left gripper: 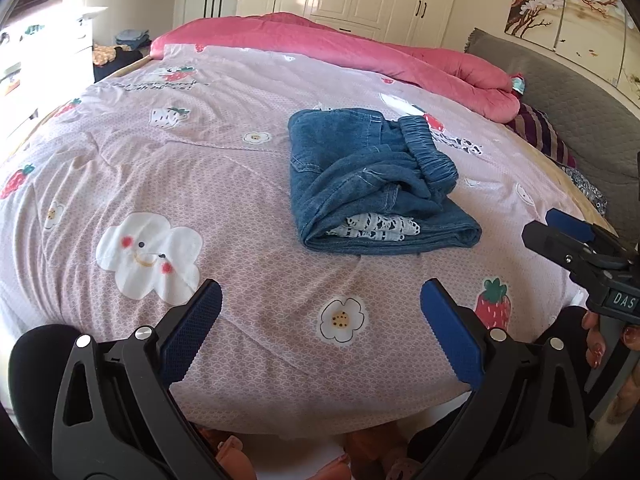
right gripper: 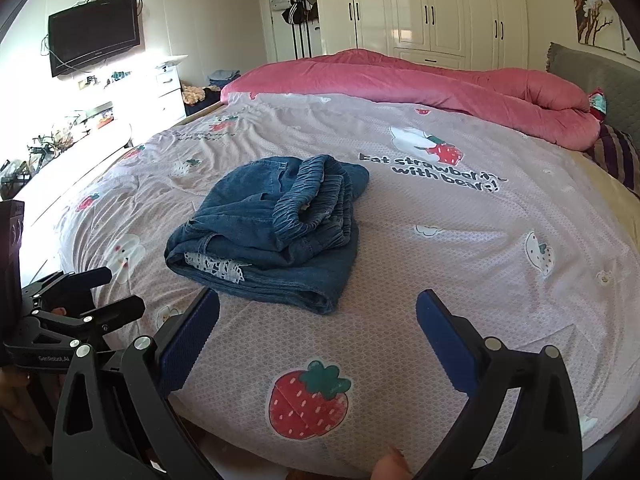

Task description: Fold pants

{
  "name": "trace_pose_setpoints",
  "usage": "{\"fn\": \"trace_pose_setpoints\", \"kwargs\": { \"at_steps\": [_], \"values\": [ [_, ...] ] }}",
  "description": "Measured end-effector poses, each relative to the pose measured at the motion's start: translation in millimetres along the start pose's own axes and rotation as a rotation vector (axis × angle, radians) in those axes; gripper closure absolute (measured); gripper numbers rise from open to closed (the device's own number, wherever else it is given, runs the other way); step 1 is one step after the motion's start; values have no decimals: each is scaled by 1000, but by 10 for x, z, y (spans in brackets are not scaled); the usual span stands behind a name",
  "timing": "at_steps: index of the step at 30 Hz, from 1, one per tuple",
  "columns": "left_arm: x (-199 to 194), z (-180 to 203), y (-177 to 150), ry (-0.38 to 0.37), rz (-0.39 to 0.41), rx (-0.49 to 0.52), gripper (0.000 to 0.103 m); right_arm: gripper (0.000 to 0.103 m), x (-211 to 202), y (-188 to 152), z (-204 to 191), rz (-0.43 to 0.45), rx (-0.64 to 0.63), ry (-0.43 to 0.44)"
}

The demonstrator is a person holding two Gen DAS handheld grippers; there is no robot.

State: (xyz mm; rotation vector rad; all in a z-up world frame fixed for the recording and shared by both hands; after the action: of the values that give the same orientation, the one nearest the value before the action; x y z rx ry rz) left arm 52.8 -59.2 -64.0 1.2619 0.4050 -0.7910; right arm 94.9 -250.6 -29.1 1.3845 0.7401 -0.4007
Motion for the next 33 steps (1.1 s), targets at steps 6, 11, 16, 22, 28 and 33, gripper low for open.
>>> {"fn": "trace_pose_setpoints", "kwargs": {
  "at_steps": [6, 11, 16, 22, 28, 33],
  "values": [
    [-1, 3, 5, 8, 2, 2, 10, 5, 21, -20, -22, -9, -5, 5],
    [0, 1, 4, 10, 1, 4, 10, 5, 35, -24, -22, -13, -5, 6],
    [3, 8, 0, 12, -2, 13, 10, 5, 31, -25, -24, -12, -5, 3],
    [7, 7, -4, 17, -3, 12, 10, 5, 46, -48, -33, -18, 1, 3],
    [9, 19, -7, 23, 0, 19, 10, 5, 56, -59, -16, -23, 6, 6],
    [13, 22, -6, 27, -4, 22, 10, 5, 51, -65, -28, -25, 3, 5]
  ]
}}
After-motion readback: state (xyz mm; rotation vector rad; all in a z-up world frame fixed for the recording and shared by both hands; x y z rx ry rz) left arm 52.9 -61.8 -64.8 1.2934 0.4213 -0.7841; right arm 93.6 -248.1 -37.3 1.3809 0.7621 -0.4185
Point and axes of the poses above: each gripper's, at about its wrist camera, not at the fingertips, and x roughly the way its jaws point, z to its right, y to its top, the point moved 4 cm from there along x, roughly the way its jaws point, and after that the axes turned 9 degrees about -y, right-handed, at the moved point
